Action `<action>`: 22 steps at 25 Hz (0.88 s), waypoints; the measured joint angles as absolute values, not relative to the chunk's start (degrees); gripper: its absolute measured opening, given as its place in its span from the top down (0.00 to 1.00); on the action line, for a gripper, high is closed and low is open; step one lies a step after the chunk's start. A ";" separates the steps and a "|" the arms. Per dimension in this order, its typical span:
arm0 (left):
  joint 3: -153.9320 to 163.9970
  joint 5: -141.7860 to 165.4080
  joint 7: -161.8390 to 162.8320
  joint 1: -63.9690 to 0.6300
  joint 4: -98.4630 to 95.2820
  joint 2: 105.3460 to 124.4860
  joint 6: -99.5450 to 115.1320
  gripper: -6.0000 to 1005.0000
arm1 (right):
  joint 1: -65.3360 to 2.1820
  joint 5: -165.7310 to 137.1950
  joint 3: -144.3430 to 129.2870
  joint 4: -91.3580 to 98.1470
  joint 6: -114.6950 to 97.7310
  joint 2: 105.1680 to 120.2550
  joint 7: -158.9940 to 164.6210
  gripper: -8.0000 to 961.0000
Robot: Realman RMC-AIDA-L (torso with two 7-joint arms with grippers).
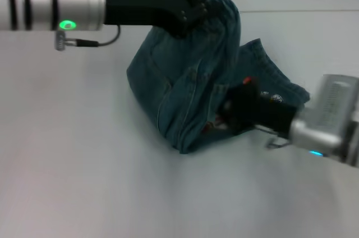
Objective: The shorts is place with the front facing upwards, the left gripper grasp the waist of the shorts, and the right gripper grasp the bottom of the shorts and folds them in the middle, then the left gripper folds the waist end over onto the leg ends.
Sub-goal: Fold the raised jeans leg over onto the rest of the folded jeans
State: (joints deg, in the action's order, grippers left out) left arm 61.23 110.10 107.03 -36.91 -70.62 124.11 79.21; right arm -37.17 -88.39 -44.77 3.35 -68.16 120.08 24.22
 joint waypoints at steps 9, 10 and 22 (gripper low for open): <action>74.60 104.68 106.19 -37.59 -63.74 124.52 65.38 0.94 | -15.89 -93.68 -50.02 33.01 -88.07 118.96 41.95 0.99; 76.66 102.68 105.48 -37.58 -62.71 124.56 63.86 0.94 | -14.92 -95.09 -49.58 34.75 -90.32 118.86 43.20 0.99; 93.38 88.30 103.35 -38.98 -55.39 124.63 46.86 0.82 | -16.31 -105.54 -47.07 38.16 -97.76 119.29 45.81 0.99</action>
State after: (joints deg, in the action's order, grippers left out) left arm 93.38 88.30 103.35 -38.97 -55.39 124.63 46.86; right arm -16.31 -105.54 -47.07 38.16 -97.76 119.29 45.81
